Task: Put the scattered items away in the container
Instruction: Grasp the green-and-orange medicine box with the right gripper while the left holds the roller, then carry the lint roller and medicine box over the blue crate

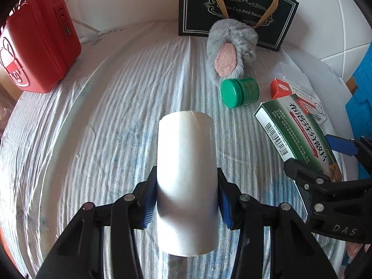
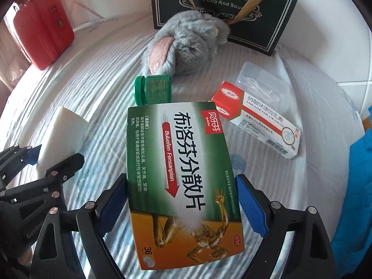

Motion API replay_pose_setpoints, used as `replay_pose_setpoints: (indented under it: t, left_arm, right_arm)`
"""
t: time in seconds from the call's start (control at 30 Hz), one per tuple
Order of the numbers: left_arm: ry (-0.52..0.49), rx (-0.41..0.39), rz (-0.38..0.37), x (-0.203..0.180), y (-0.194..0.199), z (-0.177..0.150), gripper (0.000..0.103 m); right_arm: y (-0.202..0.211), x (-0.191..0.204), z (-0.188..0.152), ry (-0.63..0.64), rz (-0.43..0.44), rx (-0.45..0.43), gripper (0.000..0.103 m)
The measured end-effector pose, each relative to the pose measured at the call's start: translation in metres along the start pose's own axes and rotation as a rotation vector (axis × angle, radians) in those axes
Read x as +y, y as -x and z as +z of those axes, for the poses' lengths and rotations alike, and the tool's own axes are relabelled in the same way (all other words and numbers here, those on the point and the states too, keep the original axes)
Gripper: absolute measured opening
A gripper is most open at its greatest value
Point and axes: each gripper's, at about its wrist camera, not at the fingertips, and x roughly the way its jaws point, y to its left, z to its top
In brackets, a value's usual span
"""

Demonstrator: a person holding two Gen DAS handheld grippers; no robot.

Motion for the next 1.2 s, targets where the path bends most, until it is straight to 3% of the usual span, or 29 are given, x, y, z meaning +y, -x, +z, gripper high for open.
replay_pose_setpoints:
  t: [0.13, 0.37, 0.63, 0.93, 1.2]
  left_arm:
    - [0.000, -0.078, -0.004, -0.001, 0.033, -0.012, 0.045]
    - [-0.013, -0.246, -0.015, 0.007, 0.138, -0.025, 0.045]
    - [-0.129, -0.414, -0.106, -0.025, 0.238, -0.040, 0.045]
    - [-0.270, -0.503, -0.223, -0.106, 0.305, -0.059, 0.045]
    - [-0.336, -0.551, -0.334, -0.213, 0.351, -0.082, 0.045]
  right_arm:
    - [0.043, 0.009, -0.008, -0.006, 0.015, -0.067, 0.090]
    - [0.149, 0.035, -0.036, 0.002, 0.018, -0.257, 0.090]
    - [0.296, 0.042, -0.077, -0.069, -0.097, -0.500, 0.090]
    - [0.401, -0.010, -0.138, -0.193, -0.237, -0.615, 0.090]
    - [0.469, -0.095, -0.205, -0.268, -0.348, -0.660, 0.090]
